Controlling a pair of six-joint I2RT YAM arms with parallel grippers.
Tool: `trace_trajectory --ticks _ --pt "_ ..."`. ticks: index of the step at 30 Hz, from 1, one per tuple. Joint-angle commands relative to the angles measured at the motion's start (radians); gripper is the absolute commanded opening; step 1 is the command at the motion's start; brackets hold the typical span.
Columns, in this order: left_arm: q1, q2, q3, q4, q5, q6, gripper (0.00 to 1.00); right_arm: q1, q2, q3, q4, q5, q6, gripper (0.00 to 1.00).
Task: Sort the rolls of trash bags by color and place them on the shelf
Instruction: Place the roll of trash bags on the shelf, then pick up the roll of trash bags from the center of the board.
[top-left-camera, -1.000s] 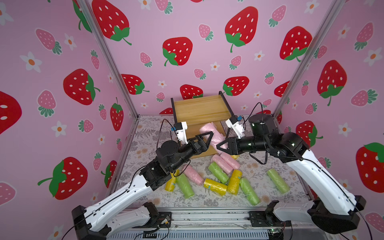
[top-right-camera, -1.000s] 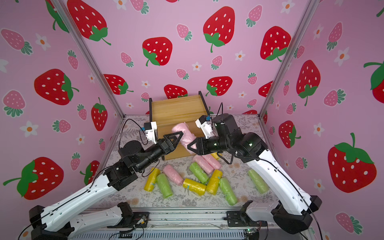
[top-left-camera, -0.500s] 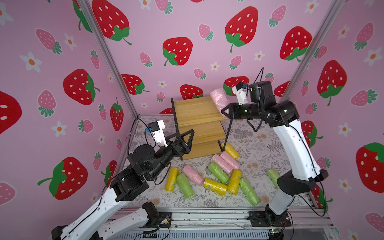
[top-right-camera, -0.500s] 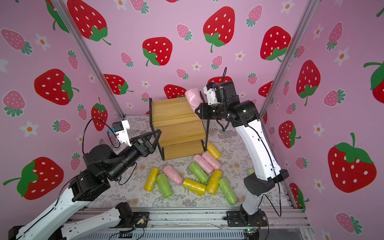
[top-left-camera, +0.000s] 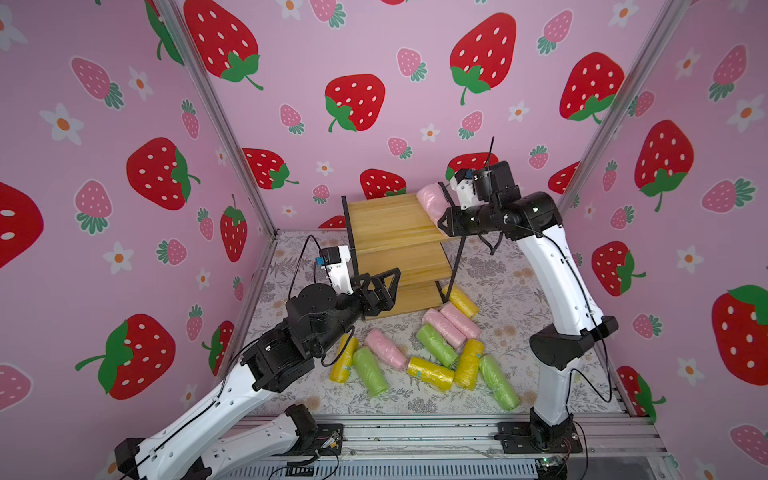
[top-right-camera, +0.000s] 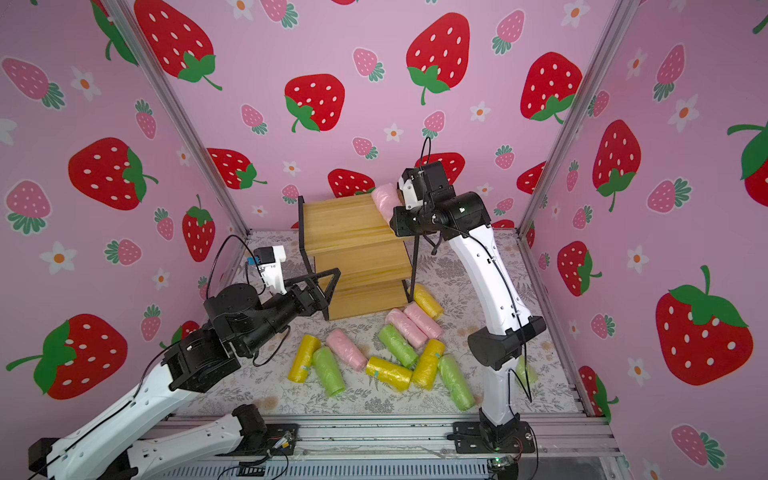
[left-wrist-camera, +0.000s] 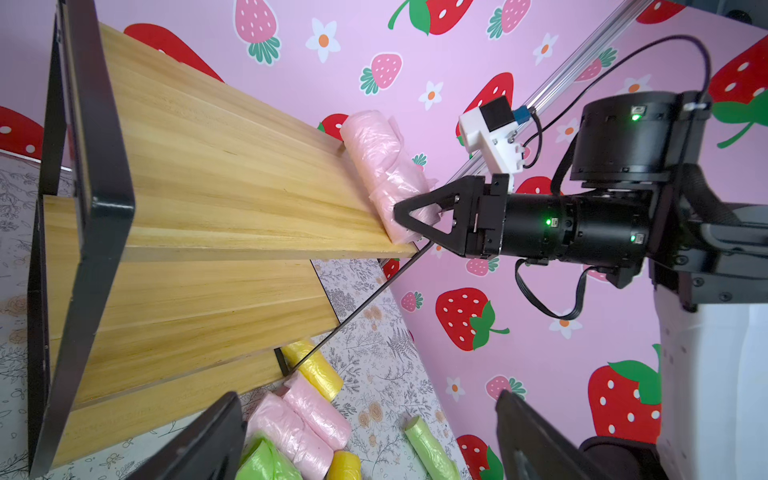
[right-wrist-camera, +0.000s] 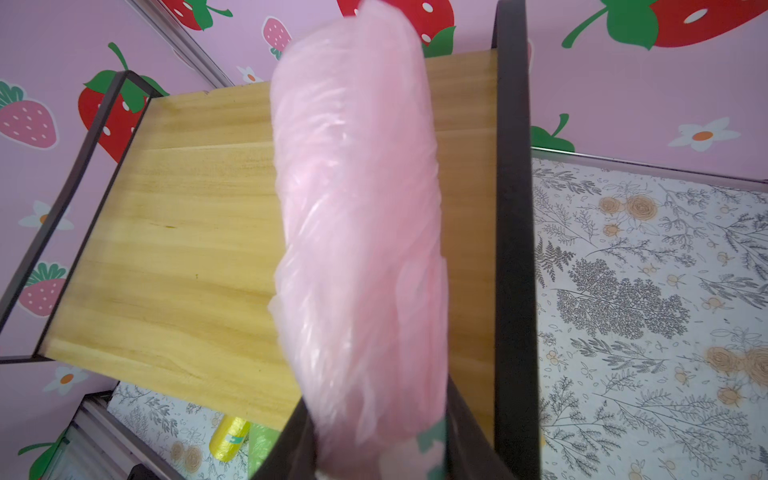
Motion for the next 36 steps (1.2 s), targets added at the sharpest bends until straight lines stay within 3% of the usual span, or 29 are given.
trace_trajectory --ticks 1,2,3,8,15,21,26,36 --pt "-0.002 -0.001 0.0 -0.02 0.007 0.003 0.98 -0.007 0.011 0.022 -0.004 0.039 -0.024 0.5" --pt "-0.002 -0.001 -0.001 -0.027 0.005 0.004 0.98 -0.008 0.006 0.022 -0.004 0.042 -0.027 0.61" --pt "-0.002 -0.002 0.0 -0.034 0.001 0.006 0.98 -0.008 0.0 0.022 0.0 0.04 -0.032 0.66" --pt "-0.003 -0.001 -0.003 -0.053 -0.01 0.011 0.98 -0.009 -0.035 0.024 0.013 0.033 -0.057 0.82" --pt "-0.003 -0.005 -0.01 -0.09 -0.013 0.008 0.98 -0.011 -0.162 -0.059 -0.014 0.083 -0.097 0.83" --pt "-0.003 -0.031 -0.045 -0.1 -0.022 0.007 0.97 -0.026 -0.492 -0.548 0.148 0.157 -0.147 0.84" --pt "-0.004 -0.033 -0.072 -0.1 -0.011 -0.008 0.97 -0.096 -0.718 -0.968 0.273 0.045 -0.115 0.83" --pt "-0.011 -0.062 -0.112 -0.105 -0.007 -0.024 0.96 -0.148 -0.804 -1.54 0.487 -0.169 -0.007 0.78"
